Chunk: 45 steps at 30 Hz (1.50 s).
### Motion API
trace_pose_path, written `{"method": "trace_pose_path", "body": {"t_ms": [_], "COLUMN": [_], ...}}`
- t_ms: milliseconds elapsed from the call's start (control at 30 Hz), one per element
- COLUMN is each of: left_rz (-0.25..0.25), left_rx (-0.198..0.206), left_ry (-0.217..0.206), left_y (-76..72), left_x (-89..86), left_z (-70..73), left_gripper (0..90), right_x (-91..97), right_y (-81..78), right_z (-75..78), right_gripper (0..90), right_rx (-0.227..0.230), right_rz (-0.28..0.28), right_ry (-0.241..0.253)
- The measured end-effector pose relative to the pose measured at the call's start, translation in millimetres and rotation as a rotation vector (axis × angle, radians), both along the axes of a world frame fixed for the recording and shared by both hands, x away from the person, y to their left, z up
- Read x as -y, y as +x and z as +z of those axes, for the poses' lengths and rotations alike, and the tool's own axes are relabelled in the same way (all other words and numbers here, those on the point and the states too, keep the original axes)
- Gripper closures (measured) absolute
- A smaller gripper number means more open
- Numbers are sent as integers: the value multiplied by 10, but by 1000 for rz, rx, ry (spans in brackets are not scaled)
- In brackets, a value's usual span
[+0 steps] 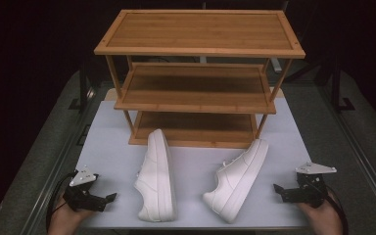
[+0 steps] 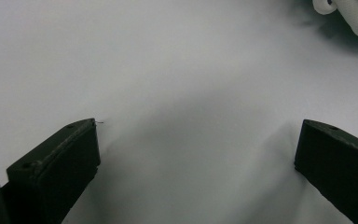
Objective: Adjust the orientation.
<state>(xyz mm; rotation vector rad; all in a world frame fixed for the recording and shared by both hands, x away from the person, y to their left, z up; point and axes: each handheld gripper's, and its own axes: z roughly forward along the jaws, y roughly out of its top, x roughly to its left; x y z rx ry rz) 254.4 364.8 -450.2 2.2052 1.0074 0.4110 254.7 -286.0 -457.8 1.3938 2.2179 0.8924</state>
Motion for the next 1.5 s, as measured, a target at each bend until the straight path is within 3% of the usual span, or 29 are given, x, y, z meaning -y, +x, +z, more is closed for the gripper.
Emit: {"method": "trace_pose_path", "body": {"t_ms": [467, 533, 600, 733, 833, 967, 1267, 1500], "left_rz": [5, 2, -6, -33, -77, -131, -251, -296], "left_rx": [0, 0, 1, 21, 34, 49, 33, -13], "left_ry": [-6, -28, -60, -80, -124, -150, -217, -217], "left_y": [0, -3, -7, -20, -31, -43, -50, -3], "left_x": [0, -14, -20, 8, 40, 89, 213, 352], "left_z": [5, 19, 44, 114, 161, 200, 272, 236], "left_gripper": [2, 15, 90, 168, 287, 416, 881, 900], "right_x": [-18, -19, -22, -21, -20, -21, -19, -19], "right_y": [-4, -3, -3, -7, -9, -7, -6, -5], "right_z": [-1, -1, -1, -2, -4, -4, -5, -6], "right_gripper": [12, 11, 11, 11, 11, 11, 11, 11], "right_rx": [1, 1, 0, 3, 4, 4, 5, 5], "right_rz": [-22, -22, -22, -22, -22, -22, -20, -20], "right_ry": [1, 0, -1, -1, 0, 0, -1, 0]}}
